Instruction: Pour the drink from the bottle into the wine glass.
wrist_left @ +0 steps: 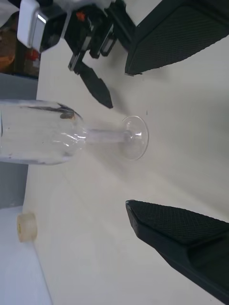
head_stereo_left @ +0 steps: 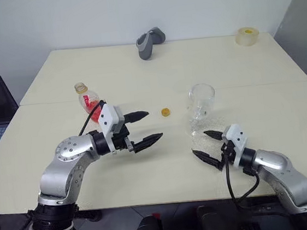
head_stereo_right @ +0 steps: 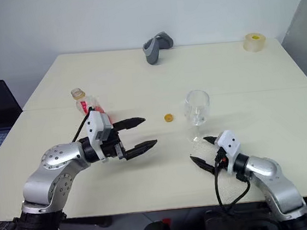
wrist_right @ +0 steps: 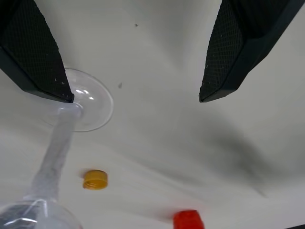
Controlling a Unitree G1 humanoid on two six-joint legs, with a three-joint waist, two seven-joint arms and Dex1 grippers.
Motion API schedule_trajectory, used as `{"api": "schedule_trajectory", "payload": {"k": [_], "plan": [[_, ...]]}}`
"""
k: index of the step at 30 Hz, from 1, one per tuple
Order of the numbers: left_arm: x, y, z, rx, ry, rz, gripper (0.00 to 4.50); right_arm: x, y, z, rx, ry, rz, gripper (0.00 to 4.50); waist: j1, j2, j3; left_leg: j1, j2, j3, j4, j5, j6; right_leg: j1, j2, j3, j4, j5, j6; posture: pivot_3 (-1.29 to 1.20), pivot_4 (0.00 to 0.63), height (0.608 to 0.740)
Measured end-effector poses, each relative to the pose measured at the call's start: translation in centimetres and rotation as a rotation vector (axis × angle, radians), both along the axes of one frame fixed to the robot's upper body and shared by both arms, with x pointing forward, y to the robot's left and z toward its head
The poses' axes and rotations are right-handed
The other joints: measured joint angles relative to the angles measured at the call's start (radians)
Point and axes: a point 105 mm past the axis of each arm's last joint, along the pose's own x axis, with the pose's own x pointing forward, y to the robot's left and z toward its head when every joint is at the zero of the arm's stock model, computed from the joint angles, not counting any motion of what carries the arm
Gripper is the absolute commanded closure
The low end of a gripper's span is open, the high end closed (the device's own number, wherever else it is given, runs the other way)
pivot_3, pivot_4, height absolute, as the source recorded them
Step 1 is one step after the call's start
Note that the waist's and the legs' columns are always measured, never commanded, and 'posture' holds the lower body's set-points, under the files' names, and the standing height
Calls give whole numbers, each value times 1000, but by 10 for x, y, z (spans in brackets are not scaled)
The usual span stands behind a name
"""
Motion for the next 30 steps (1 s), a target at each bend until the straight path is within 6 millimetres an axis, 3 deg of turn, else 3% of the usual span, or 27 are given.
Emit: {"api": "schedule_trajectory", "payload": {"k": [5,8,16,24,30], "plan": [[7,7,5,-51,-22,97,0,-13,-1,10,-15,17,57,23,1,0,0,0,0,0,0,0,0,0,0,0,0,0,0,0,150,740],[12,19,-2,-75,-19,211,0,-24,2,20,6,31,116,23,0,0,0,0,0,0,0,0,0,0,0,0,0,0,0,0,150,740],[25,60,-20,-143,-124,650,0,-32,11,55,74,-8,188,23,4,-1,0,0,0,-1,0,0,0,2,0,-1,-2,0,0,0,150,740],[30,79,-35,-157,-156,908,0,-28,16,65,78,-37,198,23,6,-3,-1,0,0,-2,0,0,0,3,-1,-2,-2,0,0,0,150,740],[36,84,-44,-139,-126,957,0,-25,16,62,71,-29,172,23,5,-3,-1,0,-1,-2,0,0,0,4,-1,-2,-3,0,0,0,150,740]]}}
